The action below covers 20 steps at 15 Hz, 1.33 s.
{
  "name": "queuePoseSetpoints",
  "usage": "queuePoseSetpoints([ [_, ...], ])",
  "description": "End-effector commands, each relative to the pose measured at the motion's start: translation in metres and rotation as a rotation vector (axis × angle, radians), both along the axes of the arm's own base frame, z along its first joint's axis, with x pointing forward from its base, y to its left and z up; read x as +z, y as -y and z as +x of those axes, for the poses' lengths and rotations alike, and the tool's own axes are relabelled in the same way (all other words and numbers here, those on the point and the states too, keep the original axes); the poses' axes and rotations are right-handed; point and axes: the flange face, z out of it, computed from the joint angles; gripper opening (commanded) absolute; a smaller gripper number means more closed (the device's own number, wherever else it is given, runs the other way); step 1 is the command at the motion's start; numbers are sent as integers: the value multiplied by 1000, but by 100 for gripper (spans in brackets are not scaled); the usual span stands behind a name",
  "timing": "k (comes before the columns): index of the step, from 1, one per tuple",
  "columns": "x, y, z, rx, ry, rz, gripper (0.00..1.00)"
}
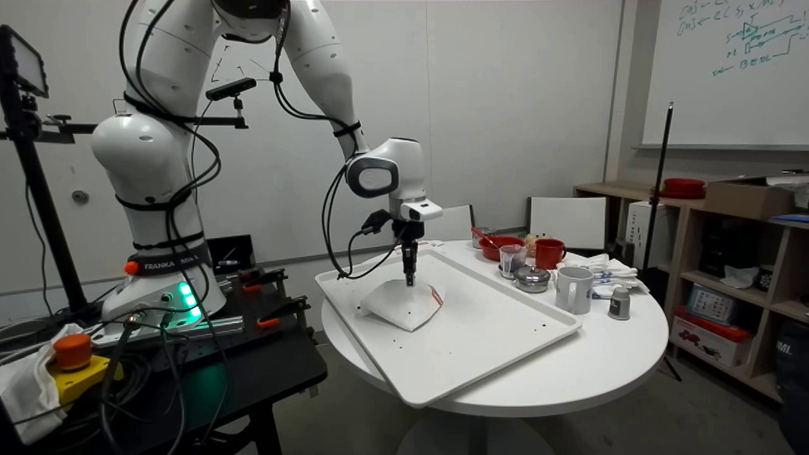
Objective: Wipe the tray with the white towel
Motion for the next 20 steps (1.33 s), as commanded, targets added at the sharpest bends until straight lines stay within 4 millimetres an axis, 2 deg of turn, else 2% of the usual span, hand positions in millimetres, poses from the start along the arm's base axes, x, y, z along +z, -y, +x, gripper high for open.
queuePoseSetpoints([
  [1,-21,6,1,14,-26,-24,100],
  [7,-45,25,9,6,-66,-30,100],
  [8,-48,25,10,14,-68,-36,75],
  [10,-52,25,12,26,-73,-46,67],
  [17,-63,21,22,51,-89,-65,12],
  [19,-65,22,24,55,-91,-75,2],
  [20,-67,22,25,65,-96,-80,1],
])
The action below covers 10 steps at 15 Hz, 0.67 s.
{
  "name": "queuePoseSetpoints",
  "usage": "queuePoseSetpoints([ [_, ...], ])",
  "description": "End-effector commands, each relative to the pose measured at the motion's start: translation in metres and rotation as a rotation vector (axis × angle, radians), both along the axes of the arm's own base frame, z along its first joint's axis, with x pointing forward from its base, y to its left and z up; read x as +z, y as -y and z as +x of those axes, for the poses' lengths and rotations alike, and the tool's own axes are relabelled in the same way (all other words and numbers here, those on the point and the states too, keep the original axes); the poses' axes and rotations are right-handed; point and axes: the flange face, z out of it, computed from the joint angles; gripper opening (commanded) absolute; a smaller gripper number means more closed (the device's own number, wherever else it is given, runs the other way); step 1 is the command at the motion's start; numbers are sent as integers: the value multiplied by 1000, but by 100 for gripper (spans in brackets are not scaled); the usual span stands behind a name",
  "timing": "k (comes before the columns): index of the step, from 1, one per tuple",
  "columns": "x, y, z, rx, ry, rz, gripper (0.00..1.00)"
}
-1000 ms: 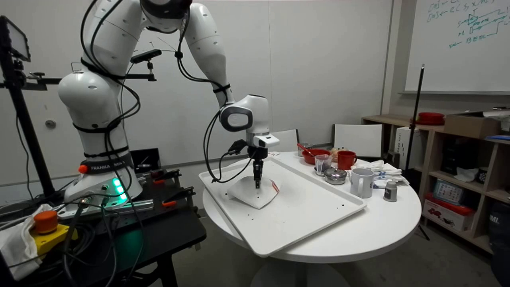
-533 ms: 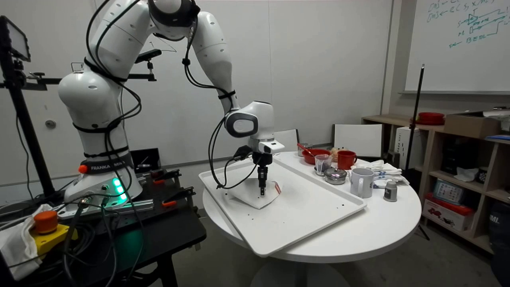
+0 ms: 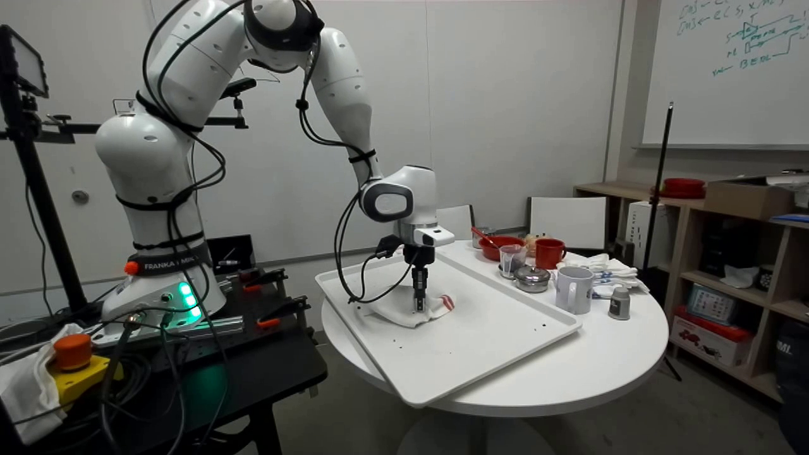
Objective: Wipe the tray with the white towel
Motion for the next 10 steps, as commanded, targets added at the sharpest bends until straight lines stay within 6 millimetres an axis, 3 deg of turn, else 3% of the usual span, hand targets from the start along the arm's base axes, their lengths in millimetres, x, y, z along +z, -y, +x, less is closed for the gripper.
queuePoseSetpoints([
  [1,-8,2,8,38,-30,-32,1],
  [6,-19,-35,11,197,-123,-120,4],
  [10,-20,-89,17,348,-177,-238,4],
])
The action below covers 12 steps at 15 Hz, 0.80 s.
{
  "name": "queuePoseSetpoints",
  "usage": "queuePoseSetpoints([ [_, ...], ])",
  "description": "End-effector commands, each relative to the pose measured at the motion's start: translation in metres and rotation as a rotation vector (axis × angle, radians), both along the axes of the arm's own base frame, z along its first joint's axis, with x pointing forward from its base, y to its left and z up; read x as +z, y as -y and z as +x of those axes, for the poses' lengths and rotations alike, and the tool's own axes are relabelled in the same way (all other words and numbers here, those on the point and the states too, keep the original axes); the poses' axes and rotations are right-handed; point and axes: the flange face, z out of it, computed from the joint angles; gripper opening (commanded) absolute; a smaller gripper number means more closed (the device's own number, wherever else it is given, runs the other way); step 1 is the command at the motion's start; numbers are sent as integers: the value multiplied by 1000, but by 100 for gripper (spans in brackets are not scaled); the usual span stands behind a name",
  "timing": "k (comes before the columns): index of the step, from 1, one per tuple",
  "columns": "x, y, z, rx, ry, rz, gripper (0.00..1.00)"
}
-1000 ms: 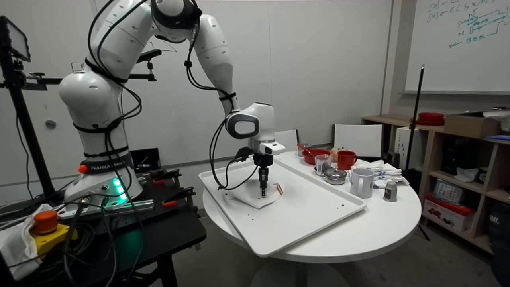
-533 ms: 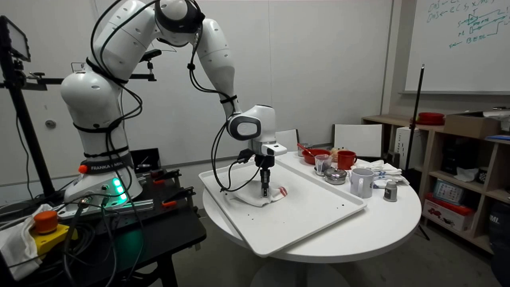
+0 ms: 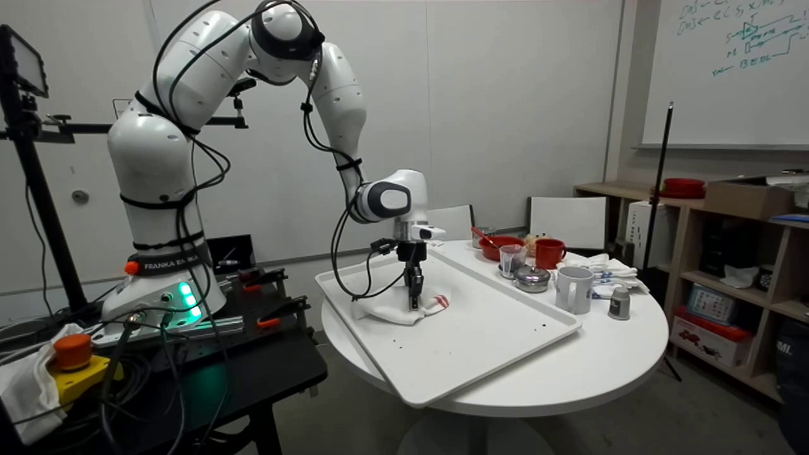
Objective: Wipe the tray with the white towel
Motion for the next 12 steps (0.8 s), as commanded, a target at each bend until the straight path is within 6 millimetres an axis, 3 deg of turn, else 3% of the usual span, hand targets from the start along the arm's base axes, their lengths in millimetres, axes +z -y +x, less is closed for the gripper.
queuePoseSetpoints([
  [1,-7,-48,7,123,-47,-121,4],
  [7,-8,-139,5,399,-59,-182,4],
  [12,-5,-185,-1,569,-50,-195,4],
])
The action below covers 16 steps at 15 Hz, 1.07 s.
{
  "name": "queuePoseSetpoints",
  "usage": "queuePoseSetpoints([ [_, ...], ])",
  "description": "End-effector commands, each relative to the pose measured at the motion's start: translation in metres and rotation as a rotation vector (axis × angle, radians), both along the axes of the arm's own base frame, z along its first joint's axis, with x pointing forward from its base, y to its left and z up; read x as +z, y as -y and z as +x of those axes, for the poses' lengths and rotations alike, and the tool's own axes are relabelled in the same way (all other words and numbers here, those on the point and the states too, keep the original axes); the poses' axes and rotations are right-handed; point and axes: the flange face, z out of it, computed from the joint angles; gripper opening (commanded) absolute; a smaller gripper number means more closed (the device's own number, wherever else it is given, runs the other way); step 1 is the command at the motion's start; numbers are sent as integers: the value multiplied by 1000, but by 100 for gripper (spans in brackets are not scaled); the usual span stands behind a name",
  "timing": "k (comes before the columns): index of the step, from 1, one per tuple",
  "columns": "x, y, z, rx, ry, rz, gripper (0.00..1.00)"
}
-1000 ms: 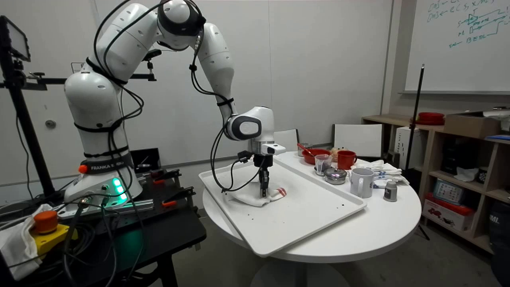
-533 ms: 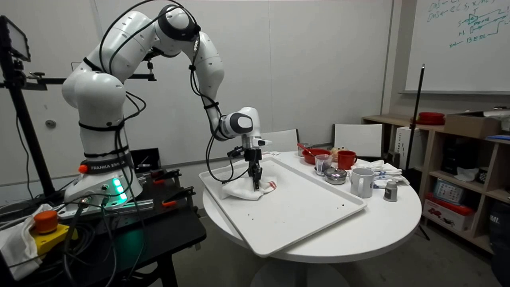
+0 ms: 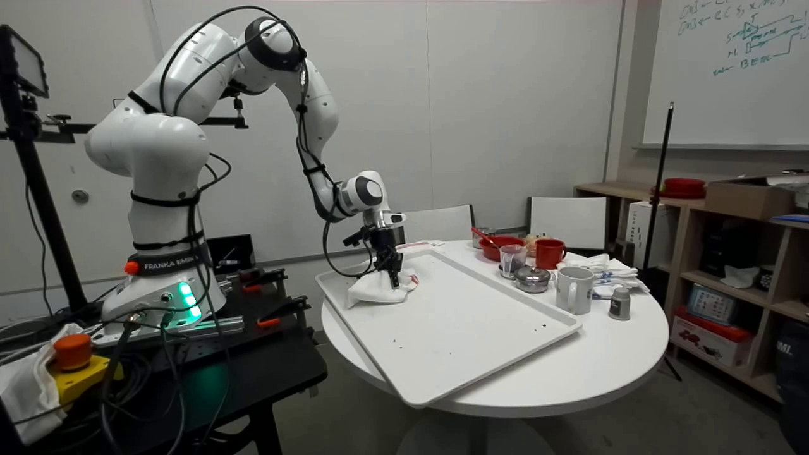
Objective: Wipe the tray with the white towel
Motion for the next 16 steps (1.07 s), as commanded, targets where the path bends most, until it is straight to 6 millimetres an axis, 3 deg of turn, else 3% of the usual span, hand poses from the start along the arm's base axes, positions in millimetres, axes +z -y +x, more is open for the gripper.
queuePoseSetpoints([
  [1,2,-25,-2,107,9,-16,4],
  [6,3,-64,-12,248,-10,89,4],
  [9,9,-76,-17,296,-14,151,4],
  [12,18,-84,-25,353,-3,225,4],
  [16,33,-76,-31,334,52,278,3],
])
